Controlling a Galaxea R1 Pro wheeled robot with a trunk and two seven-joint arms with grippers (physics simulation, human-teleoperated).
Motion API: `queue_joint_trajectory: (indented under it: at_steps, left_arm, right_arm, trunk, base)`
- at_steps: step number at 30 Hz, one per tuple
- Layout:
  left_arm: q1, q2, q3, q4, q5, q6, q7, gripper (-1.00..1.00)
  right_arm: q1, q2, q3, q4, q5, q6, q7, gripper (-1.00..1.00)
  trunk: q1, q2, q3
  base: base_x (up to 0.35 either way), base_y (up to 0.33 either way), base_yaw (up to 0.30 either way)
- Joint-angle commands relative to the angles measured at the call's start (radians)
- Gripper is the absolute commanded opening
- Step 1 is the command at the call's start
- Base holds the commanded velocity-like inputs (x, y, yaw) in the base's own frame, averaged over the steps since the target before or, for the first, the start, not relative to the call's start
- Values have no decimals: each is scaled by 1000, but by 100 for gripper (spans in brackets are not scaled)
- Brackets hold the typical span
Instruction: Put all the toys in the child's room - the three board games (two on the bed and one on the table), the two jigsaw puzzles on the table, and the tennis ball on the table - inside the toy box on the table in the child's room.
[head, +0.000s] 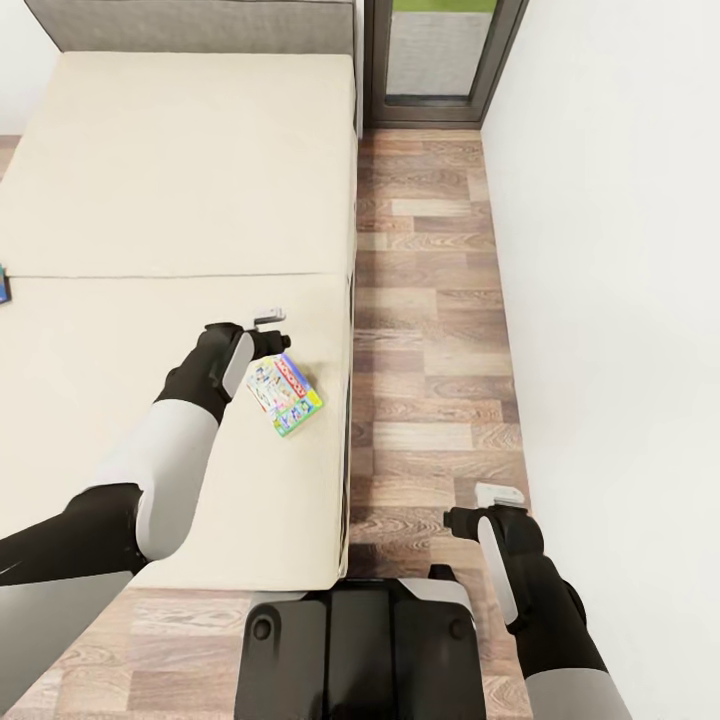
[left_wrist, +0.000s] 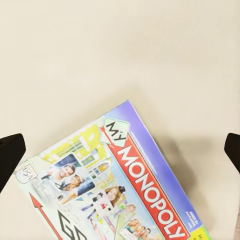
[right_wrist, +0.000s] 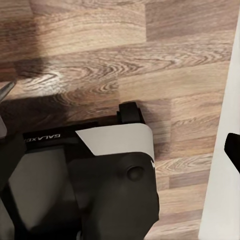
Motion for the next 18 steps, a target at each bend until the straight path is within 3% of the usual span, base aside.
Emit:
queue_joint_trajectory:
  at_steps: [1, 18]
  left_arm:
    - [-2, -1, 4, -3, 0, 5, 1, 100]
    - [-52, -4, 0, -7, -3, 12, 3, 100]
  right_arm:
    - [0, 1, -1, -1, -3, 4, -4, 100]
    - [0, 1, 0, -4, -2, 6, -4, 100]
  trunk:
    - [1, -2, -3]
    - [1, -2, -30]
  base:
    - [0, 0, 0]
    - [0, 0, 0]
